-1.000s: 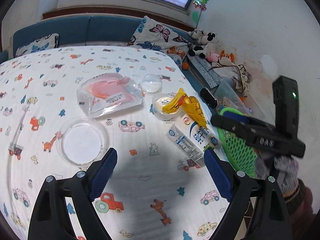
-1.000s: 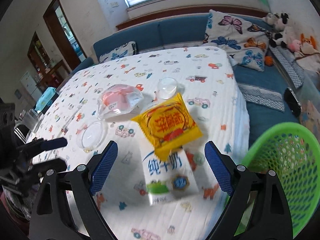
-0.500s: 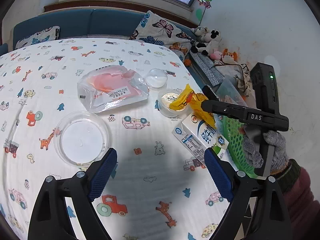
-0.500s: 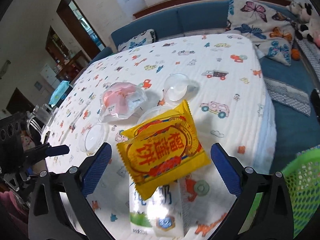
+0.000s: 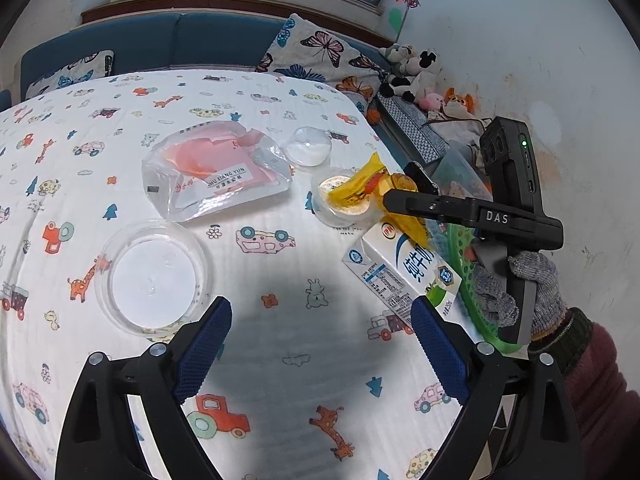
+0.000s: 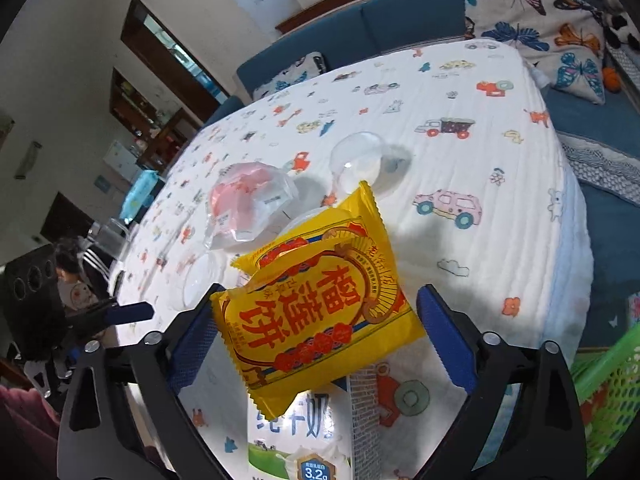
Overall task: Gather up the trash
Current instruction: 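Grasp and lift the yellow snack packet with the right gripper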
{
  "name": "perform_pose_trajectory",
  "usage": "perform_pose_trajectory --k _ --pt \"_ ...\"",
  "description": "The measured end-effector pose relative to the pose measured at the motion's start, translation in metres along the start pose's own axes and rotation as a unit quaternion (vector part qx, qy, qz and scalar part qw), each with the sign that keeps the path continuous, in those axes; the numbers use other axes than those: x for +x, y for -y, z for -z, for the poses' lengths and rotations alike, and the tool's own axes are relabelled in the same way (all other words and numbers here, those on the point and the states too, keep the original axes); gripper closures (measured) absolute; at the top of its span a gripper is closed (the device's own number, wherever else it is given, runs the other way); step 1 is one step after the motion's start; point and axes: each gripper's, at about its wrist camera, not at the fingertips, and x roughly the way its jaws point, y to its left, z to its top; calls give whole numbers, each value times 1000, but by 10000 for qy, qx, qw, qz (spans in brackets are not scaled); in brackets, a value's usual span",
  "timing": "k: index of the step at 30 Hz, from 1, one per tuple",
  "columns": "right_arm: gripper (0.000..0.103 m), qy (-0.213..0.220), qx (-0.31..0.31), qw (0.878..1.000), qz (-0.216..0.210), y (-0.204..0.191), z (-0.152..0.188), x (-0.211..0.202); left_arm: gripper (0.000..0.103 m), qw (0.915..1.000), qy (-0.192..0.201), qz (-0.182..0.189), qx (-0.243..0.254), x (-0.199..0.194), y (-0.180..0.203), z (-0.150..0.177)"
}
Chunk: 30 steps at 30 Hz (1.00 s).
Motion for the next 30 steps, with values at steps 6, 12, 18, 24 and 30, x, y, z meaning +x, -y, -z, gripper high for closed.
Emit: perform_pose_trajectory --k 6,12,18,24,30 --pt "26 223 -34 9997 93 -6 2 -11 13 10000 -27 18 10 1 4 1" --pt "31 251 -33 9995 175 -9 7 -15 13 10000 -10 37 27 0 7 2" --pt "17 241 99 9992 289 -6 8 -13 13 10000 -24 14 39 1 8 4" --pt "7 146 278 9993 203 2 13 -8 13 10000 -32 31 20 2 7 3" --pt "5 42 354 9992 188 8 18 -2 13 10000 -65 50 25 5 7 5"
